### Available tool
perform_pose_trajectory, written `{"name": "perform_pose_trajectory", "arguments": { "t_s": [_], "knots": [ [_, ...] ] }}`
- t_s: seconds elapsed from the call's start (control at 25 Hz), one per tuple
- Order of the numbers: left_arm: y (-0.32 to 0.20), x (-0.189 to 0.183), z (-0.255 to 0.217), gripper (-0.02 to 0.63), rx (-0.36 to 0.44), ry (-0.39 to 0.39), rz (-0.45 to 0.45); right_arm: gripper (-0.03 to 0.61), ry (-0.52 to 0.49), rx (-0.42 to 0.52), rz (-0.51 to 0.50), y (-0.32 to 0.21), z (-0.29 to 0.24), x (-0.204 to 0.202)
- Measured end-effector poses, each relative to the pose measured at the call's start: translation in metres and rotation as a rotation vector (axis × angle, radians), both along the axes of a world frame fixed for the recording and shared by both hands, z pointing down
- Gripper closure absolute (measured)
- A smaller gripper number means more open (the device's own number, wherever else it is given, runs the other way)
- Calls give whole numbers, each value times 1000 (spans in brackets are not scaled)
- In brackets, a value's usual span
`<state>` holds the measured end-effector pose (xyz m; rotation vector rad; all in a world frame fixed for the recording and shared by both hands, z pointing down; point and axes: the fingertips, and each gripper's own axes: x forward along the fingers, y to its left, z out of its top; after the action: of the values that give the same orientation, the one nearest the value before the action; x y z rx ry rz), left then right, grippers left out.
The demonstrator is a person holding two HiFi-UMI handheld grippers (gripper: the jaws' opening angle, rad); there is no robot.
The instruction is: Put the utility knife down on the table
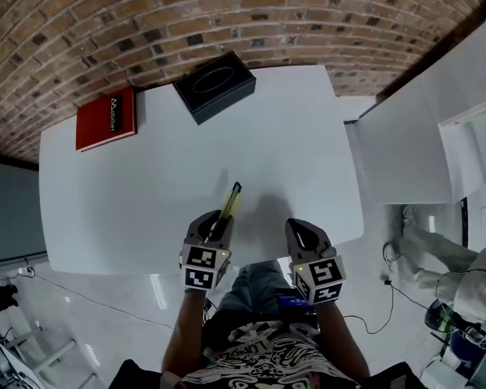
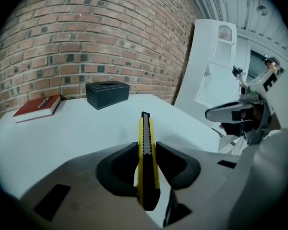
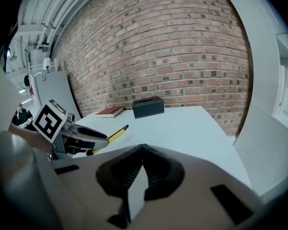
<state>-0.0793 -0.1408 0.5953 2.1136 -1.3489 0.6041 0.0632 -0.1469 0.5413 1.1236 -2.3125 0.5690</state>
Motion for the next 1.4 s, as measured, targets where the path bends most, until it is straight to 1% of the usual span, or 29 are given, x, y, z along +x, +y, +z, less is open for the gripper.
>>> {"name": "perform_pose_trajectory", "arguments": {
  "t_s": [0.4,0.6,0.84,1.08,1.2,1.32,1.4],
  "knots": [
    [-1,12,33,494,-63,-28,32,578,13,-59,0,-5,22,8],
    [0,16,55,494,-98,-84,92,578,18,-79,-17,-13,29,5],
    [-2,17,70,494,-139,-105,113,578,27,-99,-26,-25,36,4],
    [-7,20,74,492,-147,-98,146,578,20,-111,-35,-34,41,-1],
    [-7,21,72,492,-139,-111,161,578,29,-123,-35,-36,42,0],
    [-7,21,73,492,-139,-127,162,578,36,-128,-38,-36,42,0],
    [-7,21,75,492,-142,-122,152,578,48,-125,-47,-37,40,1]
  ]
}}
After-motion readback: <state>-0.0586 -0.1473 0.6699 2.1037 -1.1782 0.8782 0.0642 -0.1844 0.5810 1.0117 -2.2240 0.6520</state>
